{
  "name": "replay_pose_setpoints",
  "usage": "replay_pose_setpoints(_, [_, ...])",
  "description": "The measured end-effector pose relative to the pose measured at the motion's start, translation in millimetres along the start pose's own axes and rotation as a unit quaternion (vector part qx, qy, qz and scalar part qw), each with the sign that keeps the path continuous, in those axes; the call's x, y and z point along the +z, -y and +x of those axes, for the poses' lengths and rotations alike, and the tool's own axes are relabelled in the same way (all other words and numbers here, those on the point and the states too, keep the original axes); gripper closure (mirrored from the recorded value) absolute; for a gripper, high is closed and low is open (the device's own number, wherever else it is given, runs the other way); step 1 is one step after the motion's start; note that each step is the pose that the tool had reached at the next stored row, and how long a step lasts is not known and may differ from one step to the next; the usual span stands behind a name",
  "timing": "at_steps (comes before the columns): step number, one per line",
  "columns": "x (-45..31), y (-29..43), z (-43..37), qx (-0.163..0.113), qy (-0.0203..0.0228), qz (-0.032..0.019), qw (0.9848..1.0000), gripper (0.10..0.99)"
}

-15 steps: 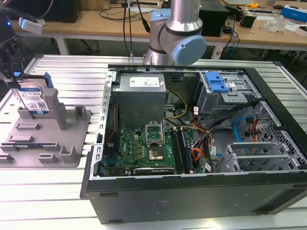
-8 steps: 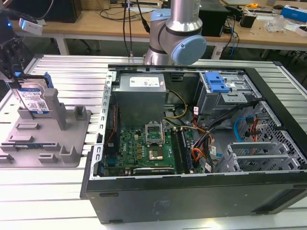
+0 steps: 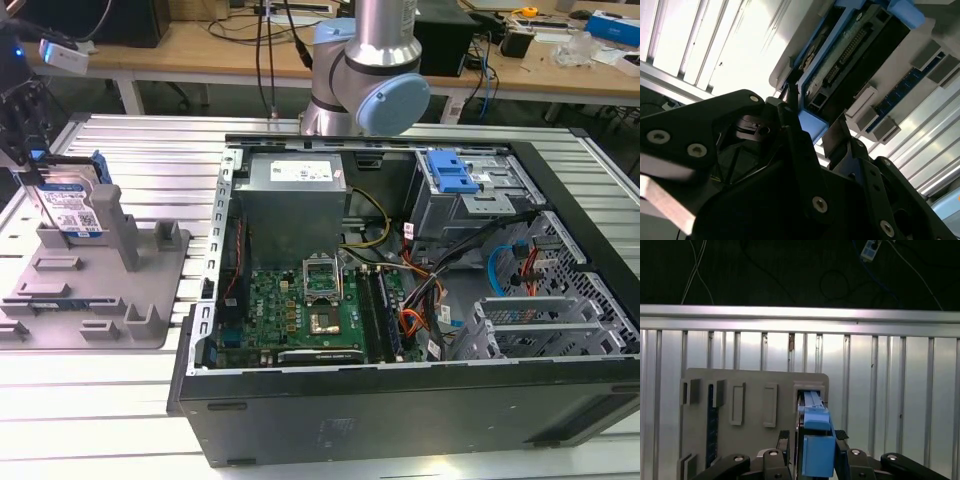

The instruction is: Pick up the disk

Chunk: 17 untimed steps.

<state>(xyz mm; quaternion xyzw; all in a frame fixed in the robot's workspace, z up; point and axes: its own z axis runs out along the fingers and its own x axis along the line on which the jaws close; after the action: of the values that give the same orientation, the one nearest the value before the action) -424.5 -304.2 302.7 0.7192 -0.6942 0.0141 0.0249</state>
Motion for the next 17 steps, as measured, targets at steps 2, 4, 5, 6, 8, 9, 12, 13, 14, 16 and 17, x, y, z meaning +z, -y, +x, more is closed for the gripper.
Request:
replay_pose_setpoints(2, [0.3, -0.6, -0.6, 0.0, -0.0001, 0.0002, 1.0, 0.631])
replay_pose_setpoints(4, [0.8, -0.8, -1.6, 0.0, 0.0, 0.0005, 1.0, 0.631])
replay_pose_setpoints(5, [1.0, -0.9, -2.4, 0.0, 0.0, 0.0008, 1.0, 0.631])
replay_pose_setpoints(6, [1.1, -1.0, -2.6, 0.0, -0.0001, 0.0008, 1.0, 0.631])
replay_pose_setpoints(8, [1.5, -1.3, -2.8, 0.0, 0.0, 0.001, 1.0, 0.631])
replay_pose_setpoints(9, [1.7, -1.4, -2.8, 0.0, 0.0, 0.0011, 1.0, 0.631])
replay_pose_setpoints(12, [2.2, -1.7, -2.7, 0.0, -0.0001, 0.001, 1.0, 0.631])
replay_pose_setpoints(13, [2.6, -1.8, -2.6, 0.0, -0.0002, 0.0009, 1.0, 0.631])
replay_pose_setpoints(14, [2.9, -1.7, -2.5, 0.0, -0.0002, 0.001, 1.0, 0.631])
replay_pose_setpoints(16, [3.2, -1.7, -2.4, 0.0, -0.0002, 0.001, 1.0, 0.631])
replay_pose_setpoints(17, [3.4, -1.7, -2.3, 0.0, -0.0002, 0.001, 1.0, 0.631])
